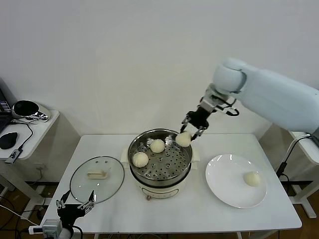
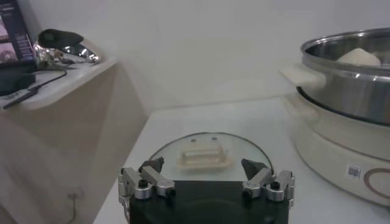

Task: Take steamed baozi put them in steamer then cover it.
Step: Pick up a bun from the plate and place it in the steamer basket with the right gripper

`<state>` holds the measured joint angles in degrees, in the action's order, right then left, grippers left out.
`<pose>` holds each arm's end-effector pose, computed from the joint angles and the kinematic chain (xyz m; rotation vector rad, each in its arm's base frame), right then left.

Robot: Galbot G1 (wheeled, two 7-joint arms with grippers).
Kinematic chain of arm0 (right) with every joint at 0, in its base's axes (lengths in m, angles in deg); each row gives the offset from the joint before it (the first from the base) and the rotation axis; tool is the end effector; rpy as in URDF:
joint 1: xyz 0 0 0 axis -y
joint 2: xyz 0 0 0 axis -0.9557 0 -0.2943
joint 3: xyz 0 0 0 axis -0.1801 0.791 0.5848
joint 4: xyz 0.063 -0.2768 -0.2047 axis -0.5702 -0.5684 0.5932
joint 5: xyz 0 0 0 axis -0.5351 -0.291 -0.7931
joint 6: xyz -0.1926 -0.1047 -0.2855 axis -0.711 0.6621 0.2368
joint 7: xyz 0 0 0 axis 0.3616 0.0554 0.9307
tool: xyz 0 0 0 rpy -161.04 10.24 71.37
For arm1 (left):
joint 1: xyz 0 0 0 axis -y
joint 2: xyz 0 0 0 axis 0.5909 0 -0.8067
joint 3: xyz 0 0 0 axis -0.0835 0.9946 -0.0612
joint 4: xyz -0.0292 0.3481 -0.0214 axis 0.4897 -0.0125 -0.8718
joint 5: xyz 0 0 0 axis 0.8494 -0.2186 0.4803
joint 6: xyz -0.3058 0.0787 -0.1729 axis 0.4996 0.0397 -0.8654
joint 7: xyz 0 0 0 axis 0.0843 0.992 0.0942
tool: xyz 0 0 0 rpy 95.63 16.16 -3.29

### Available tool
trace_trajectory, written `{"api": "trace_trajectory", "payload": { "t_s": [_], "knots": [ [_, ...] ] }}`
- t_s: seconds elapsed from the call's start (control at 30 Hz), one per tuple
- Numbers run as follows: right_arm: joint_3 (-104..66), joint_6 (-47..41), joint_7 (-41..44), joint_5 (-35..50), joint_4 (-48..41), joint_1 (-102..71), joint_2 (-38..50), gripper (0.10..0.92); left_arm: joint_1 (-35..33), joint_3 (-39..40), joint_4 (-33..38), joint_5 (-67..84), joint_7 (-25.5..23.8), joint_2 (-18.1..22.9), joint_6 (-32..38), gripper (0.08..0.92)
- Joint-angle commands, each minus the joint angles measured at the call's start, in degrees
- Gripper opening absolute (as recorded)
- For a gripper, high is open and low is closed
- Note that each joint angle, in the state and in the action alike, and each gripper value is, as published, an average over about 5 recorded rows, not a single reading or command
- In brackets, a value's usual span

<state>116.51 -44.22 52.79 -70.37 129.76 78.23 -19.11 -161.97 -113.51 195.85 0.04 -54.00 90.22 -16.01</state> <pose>0.5546 0.0543 0.0227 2.1760 -0.7493 2.1136 0.1508 0.0990 -0.2780 0.1031 -2.7429 -0.1796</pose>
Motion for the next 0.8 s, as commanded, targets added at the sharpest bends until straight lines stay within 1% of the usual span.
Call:
{"api": "trace_trajectory", "payload": {
  "t_s": [0.03, 0.27, 0.47, 0.8],
  "knots": [
    [1.46, 14.32, -2.76, -12.58, 1.79, -2.56, -8.08, 0.463, 0.06, -0.28, 0.23, 0.31, -0.07, 0.08, -0.13, 0.823],
    [1.46, 17.24, -4.38, -20.1, 1.54, -8.94, -10.29, 0.467, 0.43, -0.06, -0.41, 0.37, -0.04, 0.51, -0.1, 0.823],
    [0.12, 17.96, -4.83, -25.0, 1.1, -12.08, -12.03, 0.467, 0.78, -0.02, -0.94, 0.42, -0.04, 0.53, -0.09, 0.823],
    [-0.1, 19.18, -4.0, -26.37, 1.4, -14.1, -12.48, 0.467, 1.26, 0.06, -1.68, 0.53, -0.08, 0.43, -0.11, 0.823]
  ]
}}
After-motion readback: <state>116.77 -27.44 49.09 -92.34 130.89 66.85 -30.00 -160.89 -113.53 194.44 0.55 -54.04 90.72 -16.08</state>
